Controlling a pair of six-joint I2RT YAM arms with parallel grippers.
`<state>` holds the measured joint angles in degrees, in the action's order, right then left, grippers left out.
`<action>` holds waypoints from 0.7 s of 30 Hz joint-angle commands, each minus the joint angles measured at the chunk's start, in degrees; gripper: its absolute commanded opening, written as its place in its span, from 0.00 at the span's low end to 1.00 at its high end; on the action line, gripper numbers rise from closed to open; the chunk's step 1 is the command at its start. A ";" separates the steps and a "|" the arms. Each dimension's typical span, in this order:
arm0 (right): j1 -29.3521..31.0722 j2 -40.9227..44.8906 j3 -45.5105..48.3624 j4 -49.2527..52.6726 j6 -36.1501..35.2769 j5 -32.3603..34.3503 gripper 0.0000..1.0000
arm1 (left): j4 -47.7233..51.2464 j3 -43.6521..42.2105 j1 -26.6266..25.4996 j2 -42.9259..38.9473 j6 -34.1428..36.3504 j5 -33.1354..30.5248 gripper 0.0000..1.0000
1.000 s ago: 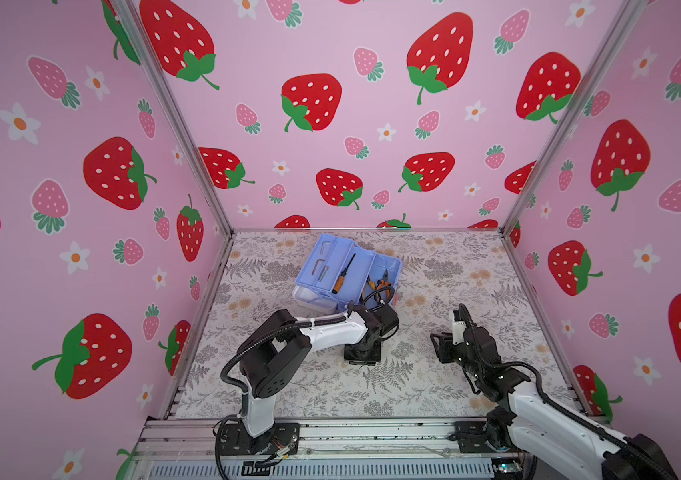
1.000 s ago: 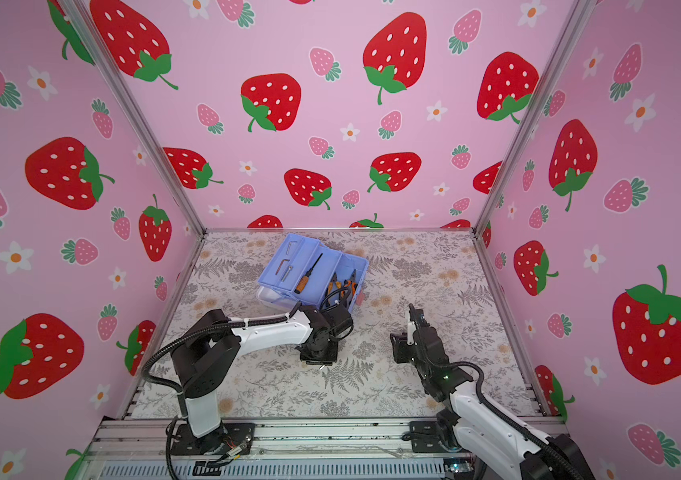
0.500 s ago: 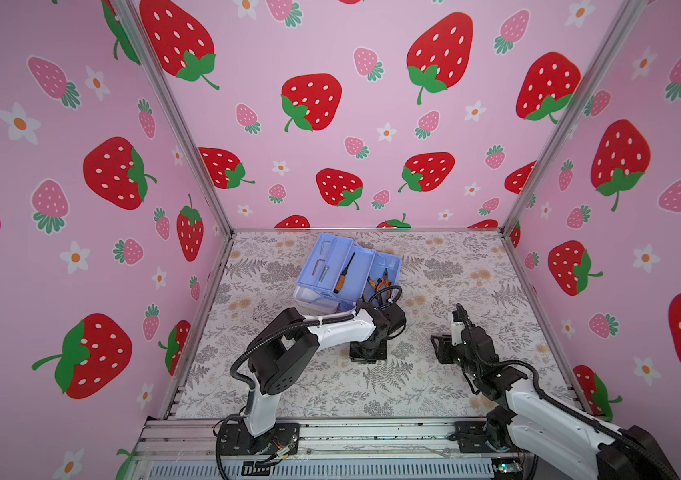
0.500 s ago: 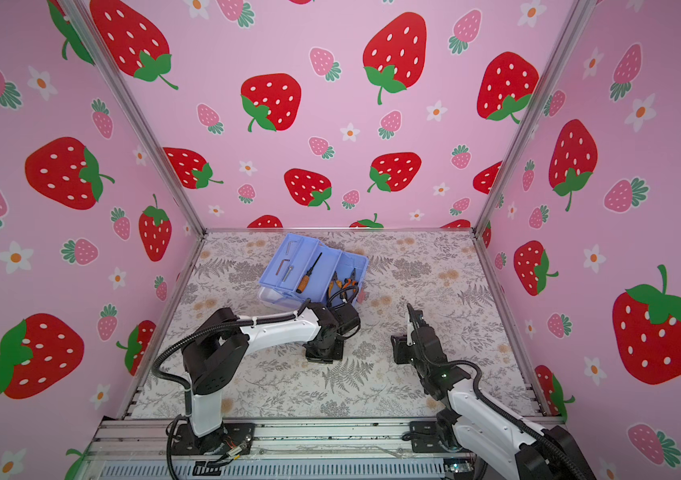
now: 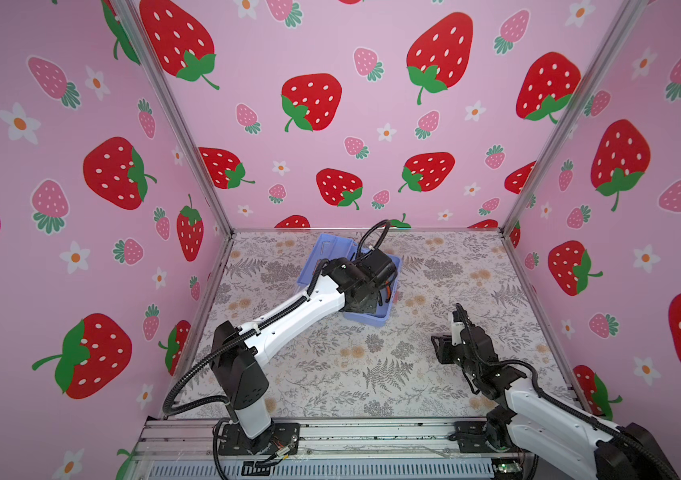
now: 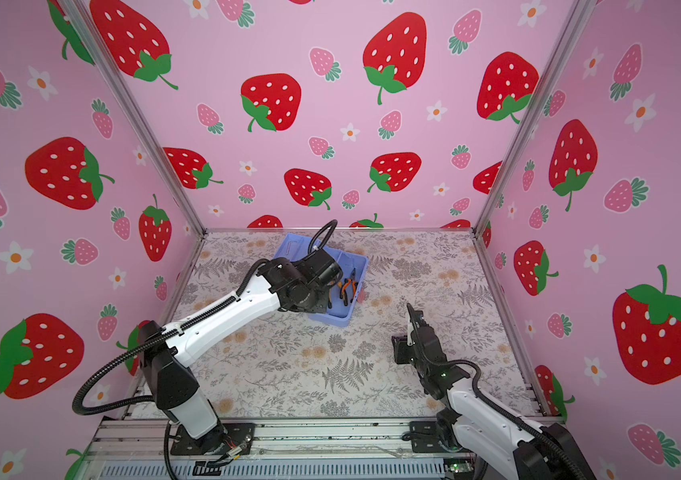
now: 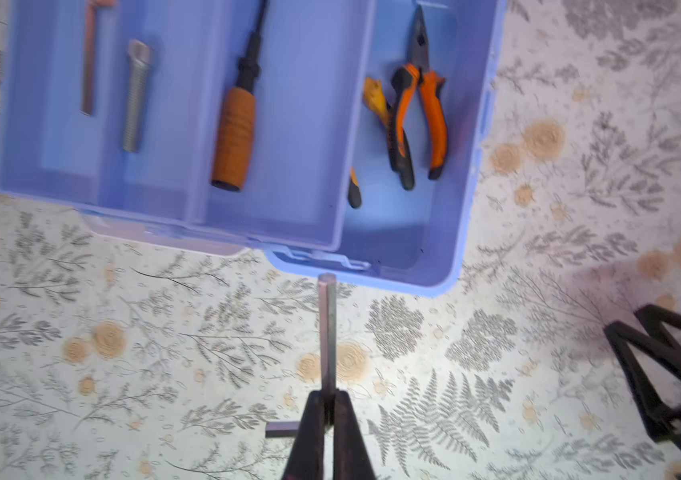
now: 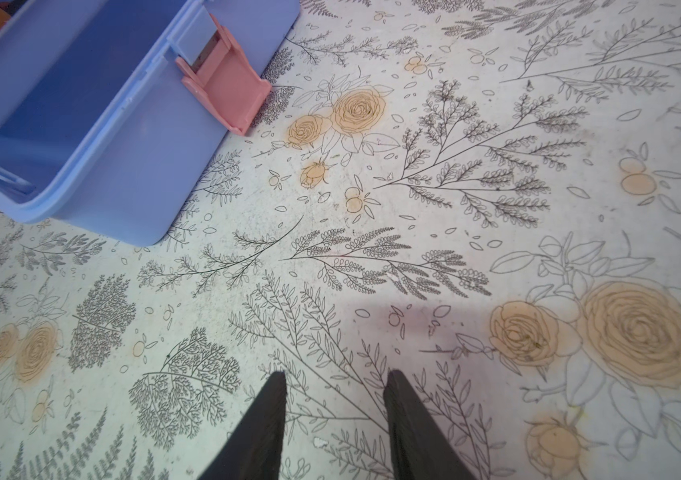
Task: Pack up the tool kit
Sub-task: 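Lift silver hex key with left gripper and carry over upper tray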
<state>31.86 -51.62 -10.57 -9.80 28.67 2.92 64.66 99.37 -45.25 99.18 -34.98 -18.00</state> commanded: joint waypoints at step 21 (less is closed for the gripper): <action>-0.48 -0.15 -1.27 -0.14 0.42 1.26 0.43 | 5.13 25.61 21.37 21.41 19.70 -7.84 0.00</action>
<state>31.70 -51.64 -10.66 -9.78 28.67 3.27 67.75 124.73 -24.60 121.05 -16.49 -25.26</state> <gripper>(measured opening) 0.431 0.071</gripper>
